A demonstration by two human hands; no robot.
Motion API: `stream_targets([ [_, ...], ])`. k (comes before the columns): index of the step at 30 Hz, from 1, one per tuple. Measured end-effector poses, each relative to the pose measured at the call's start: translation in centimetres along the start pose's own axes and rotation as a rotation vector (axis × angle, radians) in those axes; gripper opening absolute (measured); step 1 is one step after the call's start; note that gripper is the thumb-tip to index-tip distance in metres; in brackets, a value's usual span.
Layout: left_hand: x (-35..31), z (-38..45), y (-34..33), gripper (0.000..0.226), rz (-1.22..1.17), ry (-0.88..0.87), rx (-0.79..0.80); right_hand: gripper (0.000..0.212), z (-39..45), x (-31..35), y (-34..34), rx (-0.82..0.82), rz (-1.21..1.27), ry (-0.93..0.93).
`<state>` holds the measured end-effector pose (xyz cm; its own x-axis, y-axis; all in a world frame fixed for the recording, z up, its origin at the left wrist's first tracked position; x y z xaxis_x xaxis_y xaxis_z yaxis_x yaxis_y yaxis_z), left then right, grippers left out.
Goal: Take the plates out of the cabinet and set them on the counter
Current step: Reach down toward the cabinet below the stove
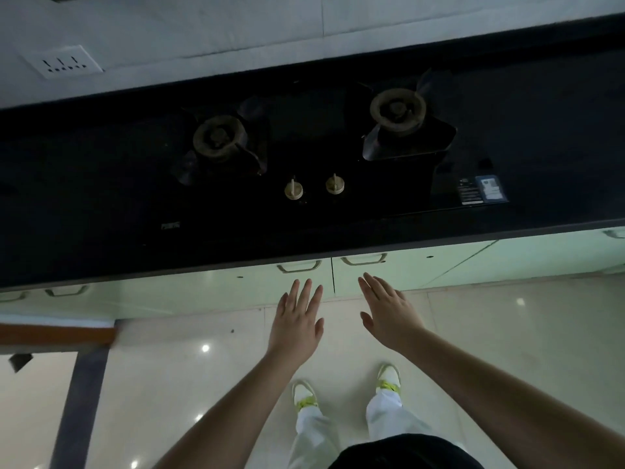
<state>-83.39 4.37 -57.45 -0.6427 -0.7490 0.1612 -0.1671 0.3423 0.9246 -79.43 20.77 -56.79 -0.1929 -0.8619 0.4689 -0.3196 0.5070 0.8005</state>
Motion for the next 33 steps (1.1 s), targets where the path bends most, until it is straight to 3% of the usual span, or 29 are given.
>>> stream_targets([
  [8, 1.2, 4.2, -3.5, 0.067, -0.020, 0.074, 0.044, 0.077, 6.2, -0.3, -1.4, 0.062, 0.131, -0.118],
  [13, 1.3, 6.3, -4.6, 0.068, -0.043, 0.073, 0.064, 0.072, 8.0, -2.5, -2.4, 0.102, 0.066, -0.321],
  [20, 2.2, 7.9, -3.6, 0.071, -0.302, 0.154, -0.005, 0.066, 8.6, -3.3, -3.1, 0.112, 0.258, -0.333],
  [29, 3.1, 6.7, -4.1, 0.065, -0.377, 0.073, 0.145, 0.057, 6.3, -3.4, -2.8, 0.133, 0.080, -0.289],
  [33, 2.4, 4.5, -4.7, 0.067, -0.440, 0.081, 0.165, 0.067, 4.0, -2.4, -3.6, 0.040, 0.051, -0.341],
])
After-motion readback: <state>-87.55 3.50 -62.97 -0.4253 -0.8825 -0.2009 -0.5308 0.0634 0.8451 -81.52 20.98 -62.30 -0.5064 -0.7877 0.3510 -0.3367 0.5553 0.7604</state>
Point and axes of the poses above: each hand's wrist, its own z-axis towards the middle knuckle, its own y-axis out of the back of the hand, x = y × z, the point moved 9 cm from there along z, towards the middle knuckle, and after that the axes turned 13 degrees about z, right-handed, at the moved point
